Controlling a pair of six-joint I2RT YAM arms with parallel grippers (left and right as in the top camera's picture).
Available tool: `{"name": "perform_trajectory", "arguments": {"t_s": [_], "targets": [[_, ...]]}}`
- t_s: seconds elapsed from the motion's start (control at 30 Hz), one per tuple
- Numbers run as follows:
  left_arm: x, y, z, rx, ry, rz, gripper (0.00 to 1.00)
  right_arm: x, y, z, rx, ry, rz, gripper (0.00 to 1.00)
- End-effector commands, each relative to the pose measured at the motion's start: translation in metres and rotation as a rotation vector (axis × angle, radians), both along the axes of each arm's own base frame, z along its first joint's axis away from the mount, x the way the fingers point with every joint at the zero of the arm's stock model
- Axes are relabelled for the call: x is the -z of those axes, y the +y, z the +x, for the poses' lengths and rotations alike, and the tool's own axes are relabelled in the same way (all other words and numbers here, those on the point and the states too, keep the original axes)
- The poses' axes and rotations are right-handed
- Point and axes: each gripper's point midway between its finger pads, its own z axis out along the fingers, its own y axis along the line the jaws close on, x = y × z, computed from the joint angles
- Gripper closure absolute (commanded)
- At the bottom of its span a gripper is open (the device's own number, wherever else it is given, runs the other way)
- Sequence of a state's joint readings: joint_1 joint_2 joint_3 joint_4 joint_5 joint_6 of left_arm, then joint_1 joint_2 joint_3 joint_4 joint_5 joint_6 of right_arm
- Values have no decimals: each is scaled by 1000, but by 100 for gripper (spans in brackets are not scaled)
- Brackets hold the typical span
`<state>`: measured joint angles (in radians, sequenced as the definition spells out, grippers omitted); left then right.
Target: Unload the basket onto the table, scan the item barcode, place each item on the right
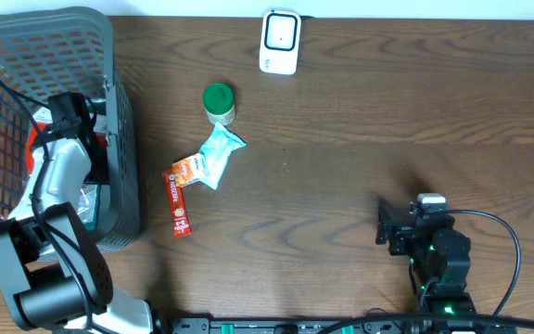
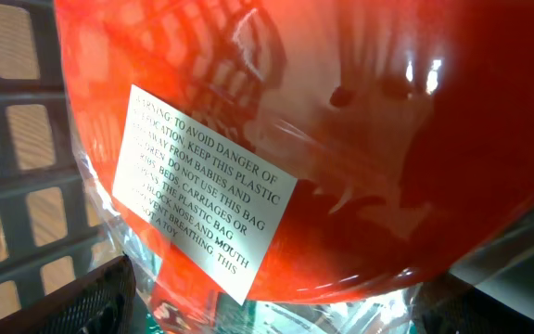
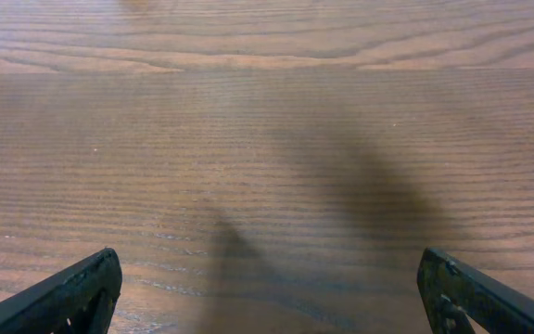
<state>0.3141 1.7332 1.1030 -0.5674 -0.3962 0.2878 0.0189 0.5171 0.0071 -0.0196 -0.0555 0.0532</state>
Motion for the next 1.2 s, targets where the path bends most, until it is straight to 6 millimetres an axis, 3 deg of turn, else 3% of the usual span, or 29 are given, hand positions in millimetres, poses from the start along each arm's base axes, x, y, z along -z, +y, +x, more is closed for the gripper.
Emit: {"name": "perform_trajectory", "arguments": {"t_s": [0.0, 0.17, 0.27, 0.63, 1.17], "targets": [[-22, 15, 1, -75, -73, 72, 8, 0, 1, 0, 2, -1, 10, 1], [-64, 19, 12, -84, -221, 113, 8, 0, 1, 0, 2, -1, 11, 1], [-76, 22, 13, -90, -257, 125, 8, 0, 1, 0, 2, -1, 10, 1], [-73, 33, 0, -129, -232, 123, 8, 0, 1, 0, 2, -1, 11, 1], [-71, 66, -26, -240, -219, 125, 8, 0, 1, 0, 2, -1, 11, 1]]}}
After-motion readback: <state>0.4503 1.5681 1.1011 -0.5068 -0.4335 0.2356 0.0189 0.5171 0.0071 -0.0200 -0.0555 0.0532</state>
